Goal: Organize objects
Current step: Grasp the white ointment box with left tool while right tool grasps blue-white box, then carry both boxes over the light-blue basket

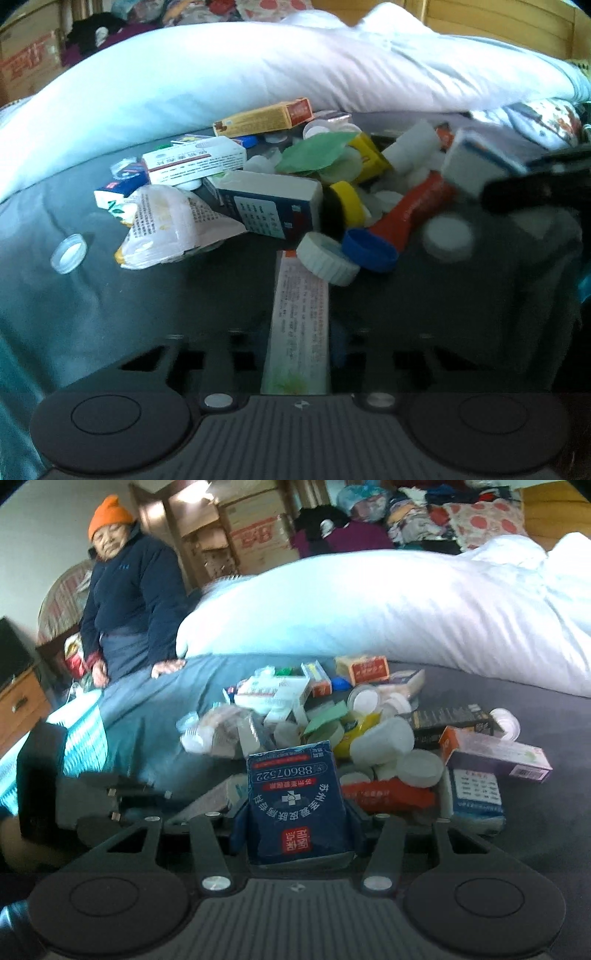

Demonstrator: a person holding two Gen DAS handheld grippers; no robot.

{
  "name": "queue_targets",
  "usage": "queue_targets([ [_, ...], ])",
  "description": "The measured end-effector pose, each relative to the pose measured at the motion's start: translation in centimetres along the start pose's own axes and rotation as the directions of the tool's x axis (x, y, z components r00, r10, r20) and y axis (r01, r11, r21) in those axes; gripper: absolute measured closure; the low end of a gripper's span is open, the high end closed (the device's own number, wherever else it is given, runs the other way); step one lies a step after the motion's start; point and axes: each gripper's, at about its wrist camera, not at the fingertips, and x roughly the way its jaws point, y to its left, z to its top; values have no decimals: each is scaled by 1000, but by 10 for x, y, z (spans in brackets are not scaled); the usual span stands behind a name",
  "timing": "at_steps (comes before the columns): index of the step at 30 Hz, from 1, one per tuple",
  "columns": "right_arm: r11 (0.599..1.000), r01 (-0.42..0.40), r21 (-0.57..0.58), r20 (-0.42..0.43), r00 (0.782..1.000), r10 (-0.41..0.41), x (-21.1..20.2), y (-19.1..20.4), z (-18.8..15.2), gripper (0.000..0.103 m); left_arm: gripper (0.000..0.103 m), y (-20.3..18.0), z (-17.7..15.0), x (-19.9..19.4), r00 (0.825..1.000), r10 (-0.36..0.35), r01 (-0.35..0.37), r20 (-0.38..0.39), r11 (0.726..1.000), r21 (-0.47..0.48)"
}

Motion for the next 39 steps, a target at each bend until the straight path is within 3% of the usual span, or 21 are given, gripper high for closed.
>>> queue_targets([
  [6, 1000, 6, 19, 67, 998, -7, -14, 11, 15, 49, 72, -2, 0, -50, 995, 48, -40, 83, 995, -87],
  [10, 1000, 12, 4, 122, 993, -13, -25, 27, 33, 49, 72, -1, 15, -95, 977, 96, -69, 191, 988, -141],
  [14, 999, 17, -32, 176, 984, -11, -36, 51, 63, 49, 72, 7, 34, -141, 937, 185, -129, 296, 971, -200],
  [17, 997, 3, -74, 215, 977, 13, -45, 73, 86, 49, 72, 19, 44, -176, 896, 269, -185, 353, 949, -255],
  [21, 988, -43, -152, 256, 963, 81, -53, 113, 116, 49, 72, 40, 46, -220, 834, 384, -255, 396, 905, -339],
  [26, 961, -134, -240, 278, 940, 200, -55, 176, 148, 49, 72, 72, 33, -273, 753, 525, -335, 396, 824, -456],
  [30, 927, -214, -306, 262, 918, 299, -50, 235, 168, 49, 72, 98, 14, -307, 707, 609, -379, 360, 755, -535],
  [33, 896, -274, -349, 231, 902, 366, -42, 279, 174, 49, 72, 114, -2, -325, 683, 657, -404, 317, 703, -585],
  [34, 888, -291, -356, 220, 898, 382, -40, 292, 174, 49, 72, 114, -2, -325, 683, 657, -404, 317, 703, -585],
  [35, 879, -311, -361, 204, 893, 400, -37, 305, 174, 49, 72, 125, -11, -332, 671, 683, -420, 289, 671, -611],
  [38, 859, -360, -364, 152, 887, 436, -25, 337, 171, 49, 72, 140, -29, -342, 667, 702, -427, 249, 634, -644],
  [39, 852, -371, -368, 136, 886, 444, -22, 346, 169, 49, 72, 140, -29, -342, 667, 702, -427, 249, 634, -644],
])
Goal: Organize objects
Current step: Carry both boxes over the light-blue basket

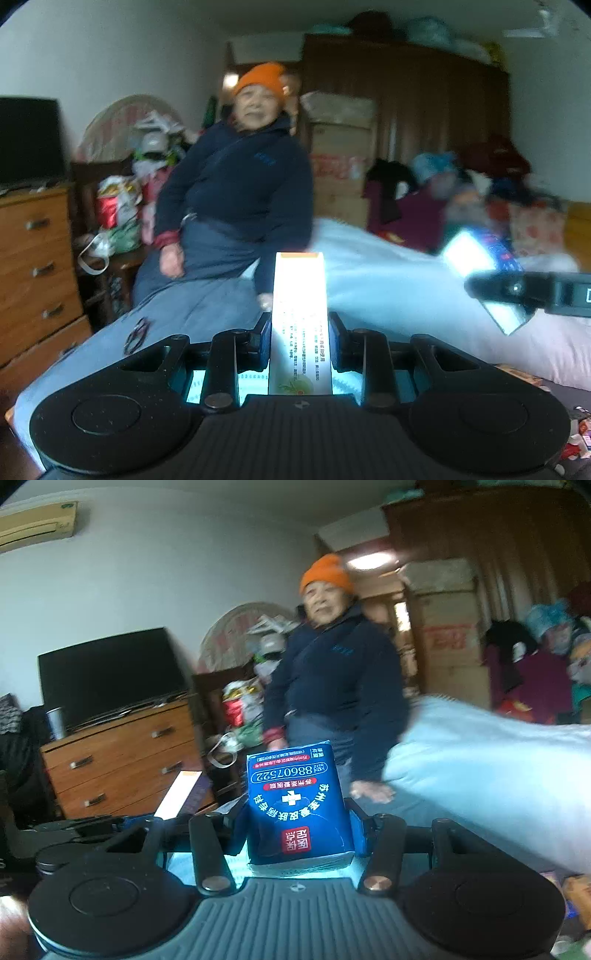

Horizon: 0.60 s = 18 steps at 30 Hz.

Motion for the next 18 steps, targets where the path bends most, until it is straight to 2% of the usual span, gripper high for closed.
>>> queue_targets([
  [3, 1000, -22, -9, -33, 999, 22, 15, 20, -2, 49, 72, 26, -4, 1, 999, 33, -34, -21, 999, -31],
  [6, 999, -33, -8, -57, 998, 32, 32, 32, -4, 49, 72, 35, -9, 5, 999, 42, -43, -35, 998, -44],
  [18, 999, -32, -19, -98, 995, 30, 62, 48, -17, 49, 72, 47, -17, 22, 996, 60, -64, -69, 996, -56],
])
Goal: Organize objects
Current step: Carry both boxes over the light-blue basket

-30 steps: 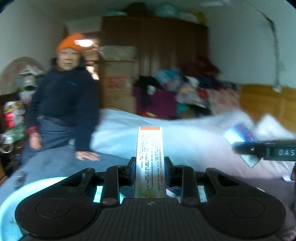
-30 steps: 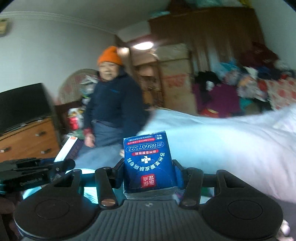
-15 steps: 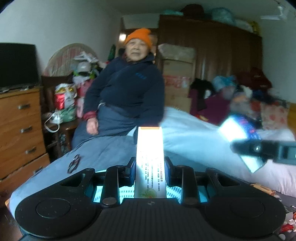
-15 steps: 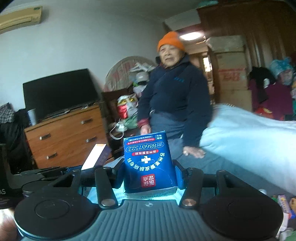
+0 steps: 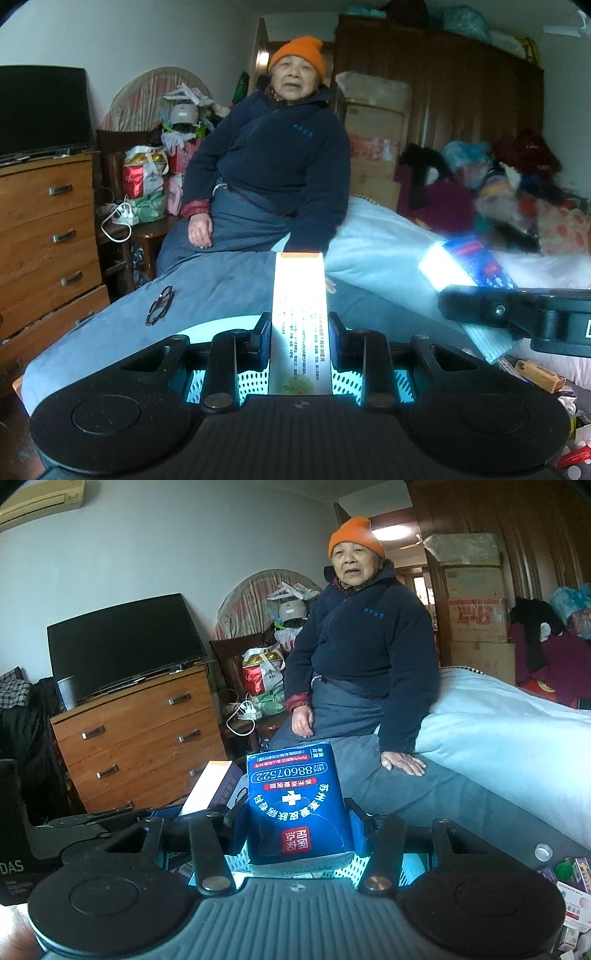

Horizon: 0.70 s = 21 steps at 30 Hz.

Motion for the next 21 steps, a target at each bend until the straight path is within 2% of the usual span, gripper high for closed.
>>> queue_targets([
  [21, 1000, -8, -4, -46, 999, 7, 32, 4, -9, 49, 72, 14, -10, 17, 998, 48, -48, -43, 999, 0],
])
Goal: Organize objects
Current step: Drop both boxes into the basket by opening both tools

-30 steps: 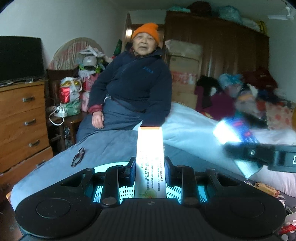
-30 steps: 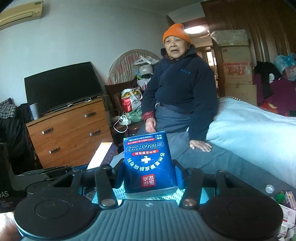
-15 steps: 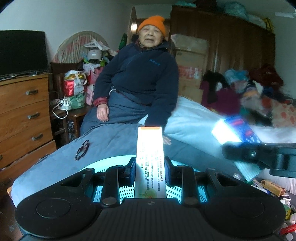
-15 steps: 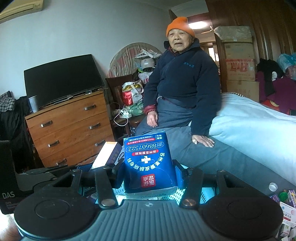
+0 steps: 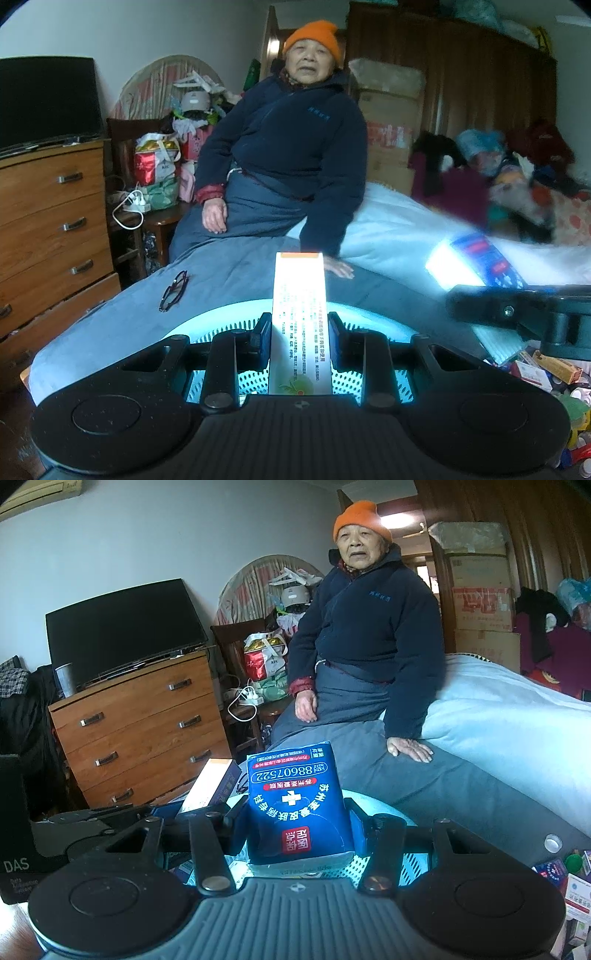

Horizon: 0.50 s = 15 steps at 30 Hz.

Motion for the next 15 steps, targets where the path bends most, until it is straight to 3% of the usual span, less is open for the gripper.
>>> queue_targets([
  [2, 1000, 1, -11, -17, 1000, -2, 4, 1, -2, 46, 70, -1, -1, 1, 1000, 8, -8, -9, 1000, 5],
  [4, 999, 26, -22, 0, 1000, -26, 2, 1, -5, 35, 50, -1, -3, 0, 1000, 21, -21, 1, 1000, -7],
  [5, 999, 43, -15, 23, 999, -42, -4, -2, -6, 29, 29, -1, -3, -4, 999, 38, -38, 21, 999, -20],
  [6, 999, 50, -2, 47, 998, -50, -11, -7, -8, 29, 19, -2, -3, -7, 998, 52, -52, 37, 998, -23],
  [9, 995, 88, 37, 142, 986, -92, -58, -34, -25, 28, 19, -11, 2, -16, 996, 49, -48, 69, 999, -13],
  [10, 992, 119, 48, 160, 979, -125, -74, -46, -35, 28, 19, -20, 6, -24, 995, 17, -17, 95, 1000, 3],
  [12, 974, 200, 107, 159, 964, -215, -111, -76, -70, 28, 19, -62, 9, -50, 975, -143, 128, 168, 987, 96],
  [14, 939, 293, 179, 99, 944, -313, -143, -110, -122, 28, 17, -103, 3, -66, 935, -304, 271, 183, 945, 185],
  [15, 919, 340, 200, 58, 932, -358, -154, -124, -146, 29, 14, -126, -3, -71, 906, -390, 349, 166, 908, 232],
])
